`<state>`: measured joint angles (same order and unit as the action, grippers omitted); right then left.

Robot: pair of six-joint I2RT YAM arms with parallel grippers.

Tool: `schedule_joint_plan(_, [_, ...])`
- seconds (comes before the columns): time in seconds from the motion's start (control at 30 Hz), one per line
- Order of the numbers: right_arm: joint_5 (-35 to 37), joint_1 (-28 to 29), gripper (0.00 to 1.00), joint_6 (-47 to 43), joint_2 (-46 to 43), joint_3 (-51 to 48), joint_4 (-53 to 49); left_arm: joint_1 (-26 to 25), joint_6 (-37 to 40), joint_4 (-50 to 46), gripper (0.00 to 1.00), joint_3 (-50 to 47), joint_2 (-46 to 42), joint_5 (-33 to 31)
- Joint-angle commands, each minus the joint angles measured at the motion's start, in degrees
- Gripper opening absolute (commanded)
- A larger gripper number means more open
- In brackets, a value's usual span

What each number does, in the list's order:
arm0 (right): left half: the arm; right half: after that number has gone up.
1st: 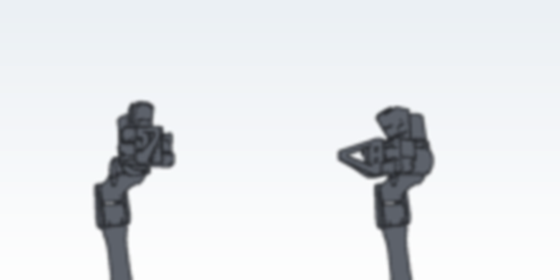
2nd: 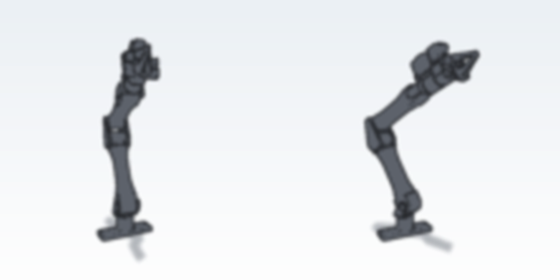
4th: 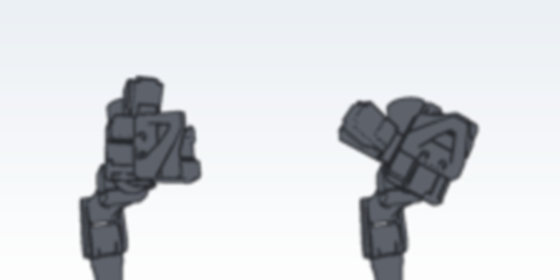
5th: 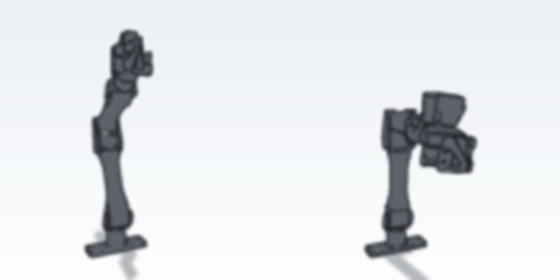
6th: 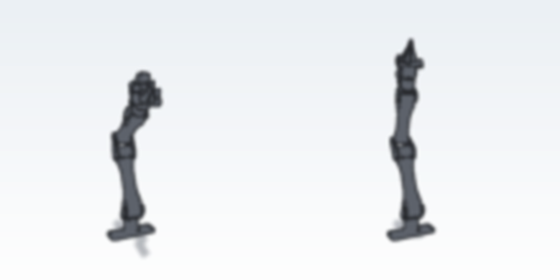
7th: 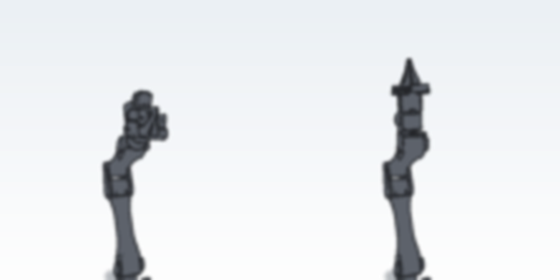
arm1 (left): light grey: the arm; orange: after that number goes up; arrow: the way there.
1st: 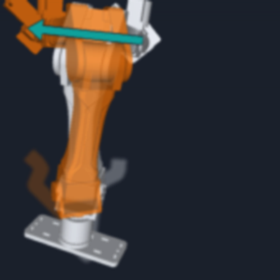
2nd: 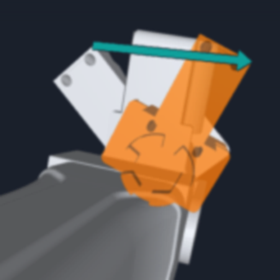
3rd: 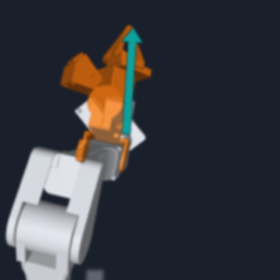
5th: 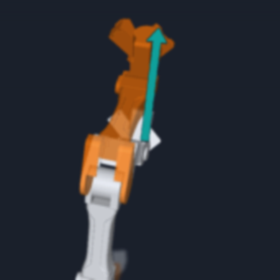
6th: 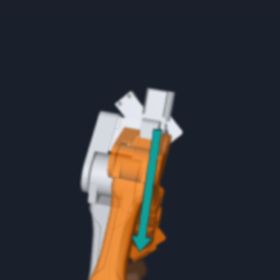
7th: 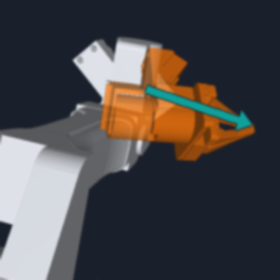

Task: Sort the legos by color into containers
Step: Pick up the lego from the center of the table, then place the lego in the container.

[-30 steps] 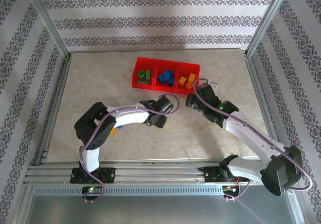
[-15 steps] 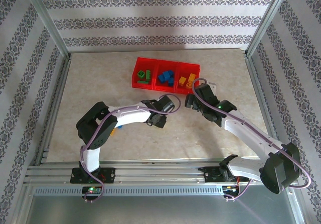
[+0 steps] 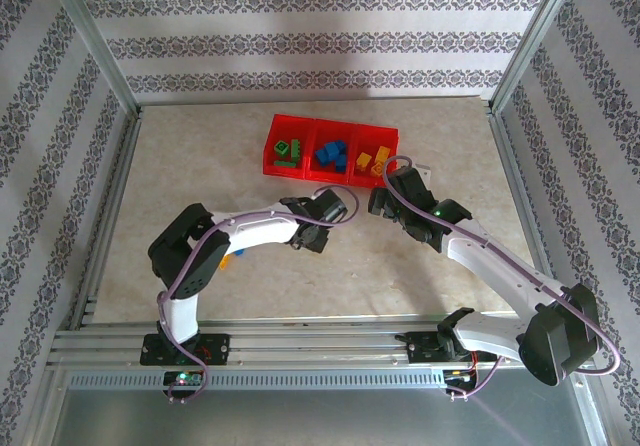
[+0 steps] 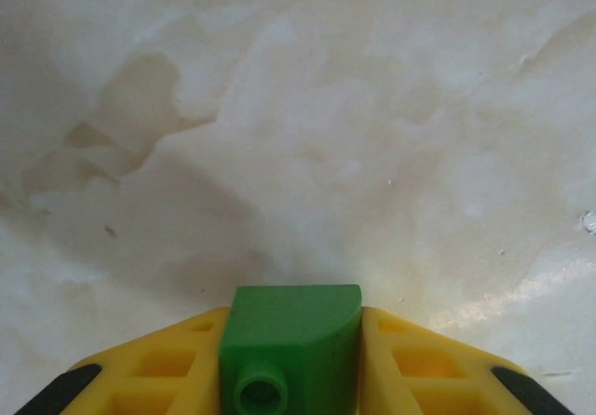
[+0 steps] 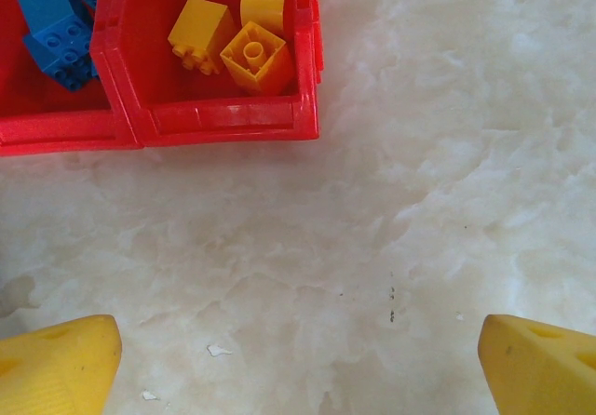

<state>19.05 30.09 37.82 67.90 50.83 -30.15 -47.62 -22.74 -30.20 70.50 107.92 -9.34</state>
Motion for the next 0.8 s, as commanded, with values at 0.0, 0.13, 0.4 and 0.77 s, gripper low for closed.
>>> schedule_joint_plan(0.0, [0.4, -0.6, 0.98, 0.8, -0.6, 1.0, 0.4, 0.6, 0.2, -2.5, 0.31, 2.0, -3.3, -3.0])
schedule_joint_plan(0.13, [0.5, -0.7, 0.98, 0.8, -0.8, 0.9, 0.4, 2.3, 0.8, -2.4, 0.31, 2.6, -4.4, -3.7])
schedule_joint_plan(0.4, [0.2, -0.7, 0.98, 0.9, -0.3, 0.8, 0.7, 10.0, 3.6, 0.7, 0.28, 8.1, -5.3, -3.8])
schedule_joint_plan(0.77, [0.2, -0.6, 0.98, 0.8, -0.3, 0.9, 0.4, 19.3, 7.8, 3.8, 0.29, 24.3, 4.1, -6.4])
